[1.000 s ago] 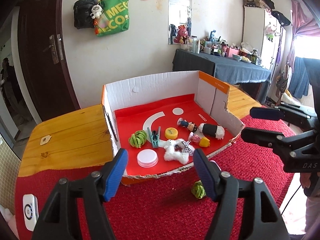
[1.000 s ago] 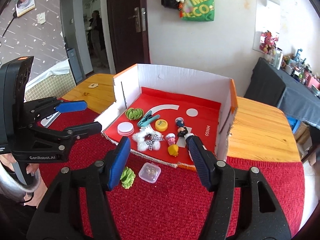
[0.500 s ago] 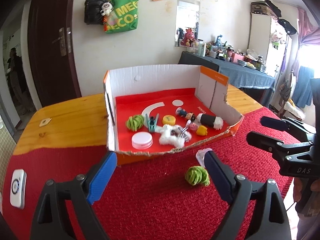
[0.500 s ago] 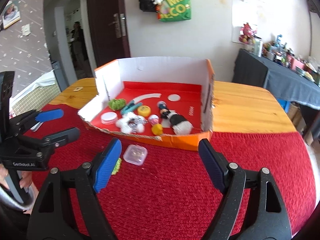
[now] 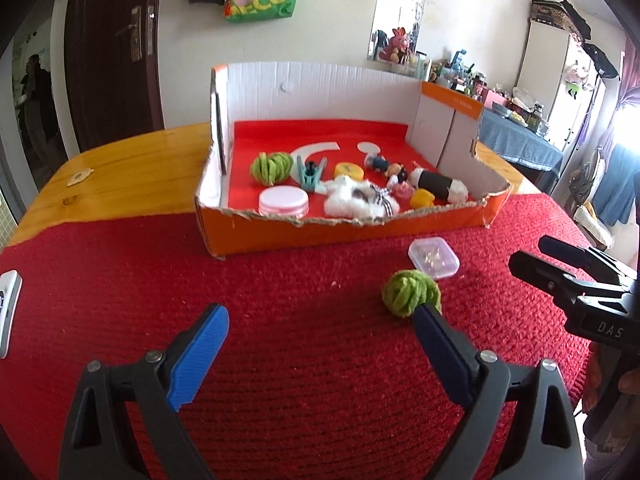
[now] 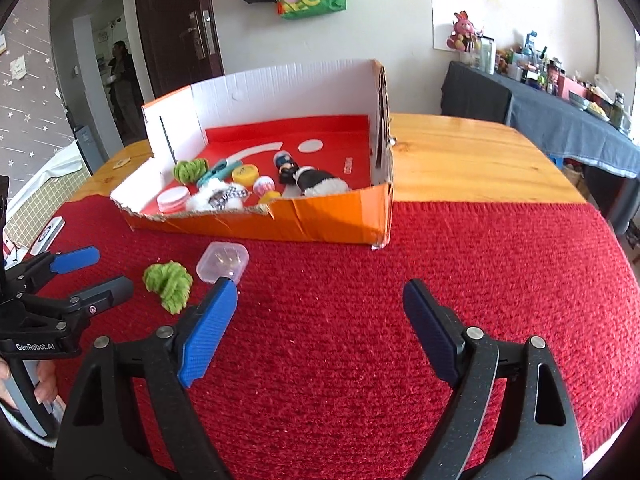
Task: Organize objects
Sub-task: 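Lift both tools out and move back toward the remaining yarn ball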
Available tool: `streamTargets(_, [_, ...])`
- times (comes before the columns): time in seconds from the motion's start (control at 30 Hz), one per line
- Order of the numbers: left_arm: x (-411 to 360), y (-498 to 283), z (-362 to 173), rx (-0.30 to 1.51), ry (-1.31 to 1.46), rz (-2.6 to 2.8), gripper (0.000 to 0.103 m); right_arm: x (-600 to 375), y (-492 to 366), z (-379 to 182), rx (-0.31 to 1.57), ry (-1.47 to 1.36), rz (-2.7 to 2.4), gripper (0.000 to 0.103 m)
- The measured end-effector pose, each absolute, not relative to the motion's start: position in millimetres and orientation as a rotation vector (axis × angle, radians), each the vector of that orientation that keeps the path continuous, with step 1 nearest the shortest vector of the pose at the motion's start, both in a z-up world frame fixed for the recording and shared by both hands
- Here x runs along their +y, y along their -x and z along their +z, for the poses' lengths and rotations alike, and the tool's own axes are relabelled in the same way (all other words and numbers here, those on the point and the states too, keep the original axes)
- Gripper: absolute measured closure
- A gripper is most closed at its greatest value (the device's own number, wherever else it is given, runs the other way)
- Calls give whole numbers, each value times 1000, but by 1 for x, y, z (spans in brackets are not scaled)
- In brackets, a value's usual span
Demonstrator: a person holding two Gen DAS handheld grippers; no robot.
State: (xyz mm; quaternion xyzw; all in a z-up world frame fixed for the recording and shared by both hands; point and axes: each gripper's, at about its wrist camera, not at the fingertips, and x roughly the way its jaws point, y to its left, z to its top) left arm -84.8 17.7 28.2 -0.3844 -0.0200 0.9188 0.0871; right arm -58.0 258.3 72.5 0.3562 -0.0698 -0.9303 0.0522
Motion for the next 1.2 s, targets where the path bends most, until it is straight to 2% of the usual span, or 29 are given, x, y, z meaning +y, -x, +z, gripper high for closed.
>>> streamTargets(0.3, [29, 92, 27, -126, 1198, 2618, 6, 262, 60, 67, -226, -1122, -2822, 18])
streamTargets(0.83, [51, 113, 16, 91, 1275, 2631, 7, 268, 62, 72, -230, -1114, -2812, 18])
streamTargets(1.2, [15, 122, 24, 100, 1266, 2710, 7, 252, 79, 75, -209, -1163, -2687, 18])
